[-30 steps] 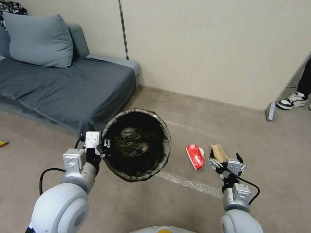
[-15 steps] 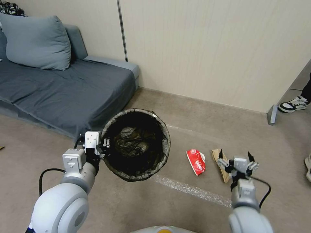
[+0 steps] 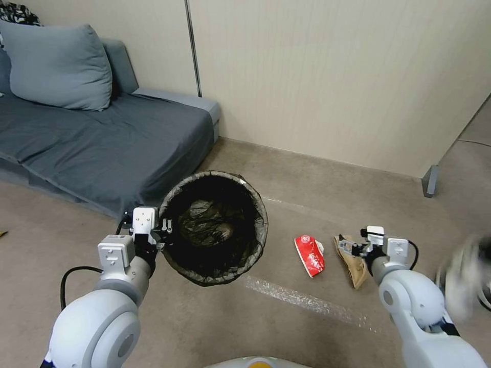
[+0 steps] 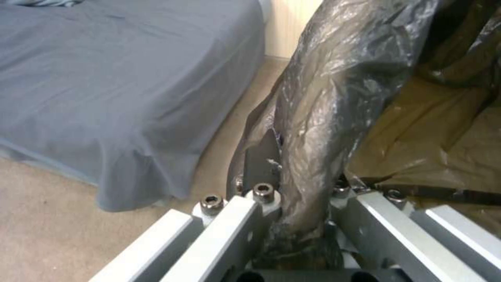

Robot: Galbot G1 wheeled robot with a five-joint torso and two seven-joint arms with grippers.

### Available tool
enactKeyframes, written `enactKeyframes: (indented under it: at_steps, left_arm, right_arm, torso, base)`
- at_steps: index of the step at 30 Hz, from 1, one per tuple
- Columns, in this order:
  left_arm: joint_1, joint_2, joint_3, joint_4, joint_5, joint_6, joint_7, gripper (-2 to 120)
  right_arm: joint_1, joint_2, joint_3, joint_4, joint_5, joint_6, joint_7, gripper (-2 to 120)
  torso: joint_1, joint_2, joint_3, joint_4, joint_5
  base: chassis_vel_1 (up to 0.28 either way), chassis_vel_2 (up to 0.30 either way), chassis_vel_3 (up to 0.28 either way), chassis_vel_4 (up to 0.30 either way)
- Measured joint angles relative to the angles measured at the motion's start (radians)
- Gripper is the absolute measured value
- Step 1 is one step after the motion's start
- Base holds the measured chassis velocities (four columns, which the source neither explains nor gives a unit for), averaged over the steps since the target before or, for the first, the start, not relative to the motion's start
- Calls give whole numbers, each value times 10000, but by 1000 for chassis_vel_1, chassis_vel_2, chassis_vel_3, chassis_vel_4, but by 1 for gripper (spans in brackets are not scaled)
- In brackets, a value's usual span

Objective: Pick up the trash bin, then pick up the garbage from the floor and place it into the trash bin.

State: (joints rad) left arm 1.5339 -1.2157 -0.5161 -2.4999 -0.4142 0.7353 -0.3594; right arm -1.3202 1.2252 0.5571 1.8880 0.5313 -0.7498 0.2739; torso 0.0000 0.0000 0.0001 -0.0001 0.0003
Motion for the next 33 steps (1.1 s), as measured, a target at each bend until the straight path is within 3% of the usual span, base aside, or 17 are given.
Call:
enactKeyframes:
  at_steps: [6,14,23,33]
  left_arm:
    - [43,-156,42,89,180,0,26,0]
    - [73,-231,48,191,314,0,83,0]
    - [107,-279,58,216,400,0,114,0]
    - [84,-119,-3,216,396,0,151,0]
  right_arm:
    - [734,-1192,-113,-1469,488,69,-454,100]
    - [1135,-1922,-174,-2938,469,106,-1053,100]
    - [1715,-1751,-219,-4256,409,123,-1199,100]
    - [2431,-974,-207,-5571,147,130,-1553,100]
  torso:
    - [0,-1,0,2,-4]
    - [0,-1,0,-2,-1]
    - [0,0,0,1,-3]
    - [0,0,-1,2,-3]
  base:
    - [0,0,0,0]
    - [0,0,0,0]
    - [0,0,0,0]
    - [0,0,0,0]
